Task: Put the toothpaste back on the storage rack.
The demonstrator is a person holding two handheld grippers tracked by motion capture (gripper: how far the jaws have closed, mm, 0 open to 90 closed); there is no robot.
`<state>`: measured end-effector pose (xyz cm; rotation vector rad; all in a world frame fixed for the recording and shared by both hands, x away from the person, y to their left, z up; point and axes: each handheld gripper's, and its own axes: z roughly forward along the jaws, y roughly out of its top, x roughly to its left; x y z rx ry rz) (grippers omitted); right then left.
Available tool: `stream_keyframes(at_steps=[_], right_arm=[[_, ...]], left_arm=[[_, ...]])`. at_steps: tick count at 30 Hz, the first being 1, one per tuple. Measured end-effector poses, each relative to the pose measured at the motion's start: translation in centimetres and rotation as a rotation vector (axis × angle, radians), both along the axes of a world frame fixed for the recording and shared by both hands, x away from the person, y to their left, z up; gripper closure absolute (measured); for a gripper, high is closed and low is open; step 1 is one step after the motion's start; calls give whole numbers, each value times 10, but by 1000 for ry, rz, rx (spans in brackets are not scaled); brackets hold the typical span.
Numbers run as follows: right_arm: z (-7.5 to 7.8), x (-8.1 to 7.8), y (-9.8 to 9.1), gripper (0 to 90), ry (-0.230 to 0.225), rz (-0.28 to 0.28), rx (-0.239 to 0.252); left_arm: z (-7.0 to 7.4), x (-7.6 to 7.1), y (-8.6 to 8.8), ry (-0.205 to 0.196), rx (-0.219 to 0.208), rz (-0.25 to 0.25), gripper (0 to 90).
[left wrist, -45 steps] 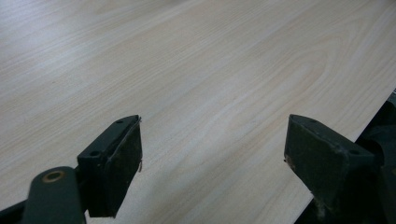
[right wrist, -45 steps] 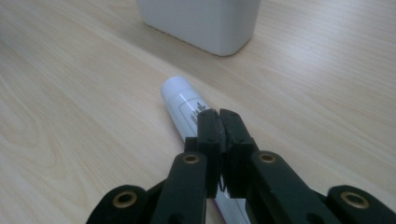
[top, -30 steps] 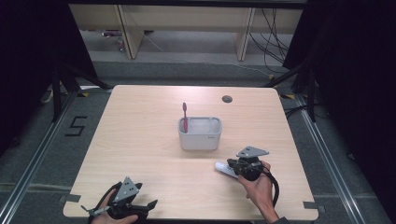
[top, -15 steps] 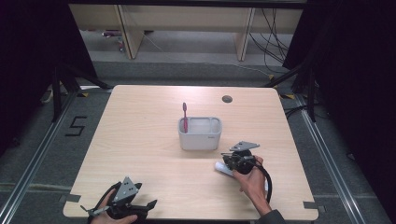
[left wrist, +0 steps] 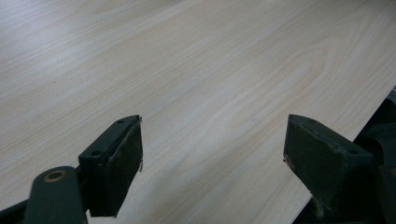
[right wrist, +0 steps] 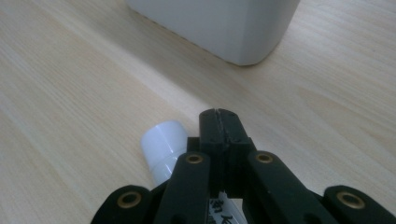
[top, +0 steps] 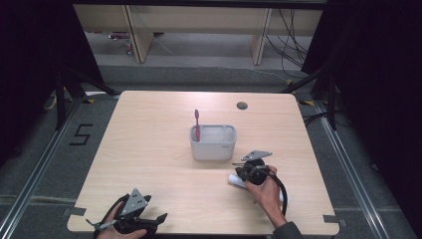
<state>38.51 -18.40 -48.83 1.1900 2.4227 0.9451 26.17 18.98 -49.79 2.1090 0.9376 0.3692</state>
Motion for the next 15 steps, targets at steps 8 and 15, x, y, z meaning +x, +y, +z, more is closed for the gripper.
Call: stream_keyframes(at_steps=[8,15], right_arm=[[1,-8,7,894,36,38,16],[3,-17,10,894,50,68,13]], left_arm=[[0,0,0,-1,-2,1,194],[0,0,1,5,0,-1,195]])
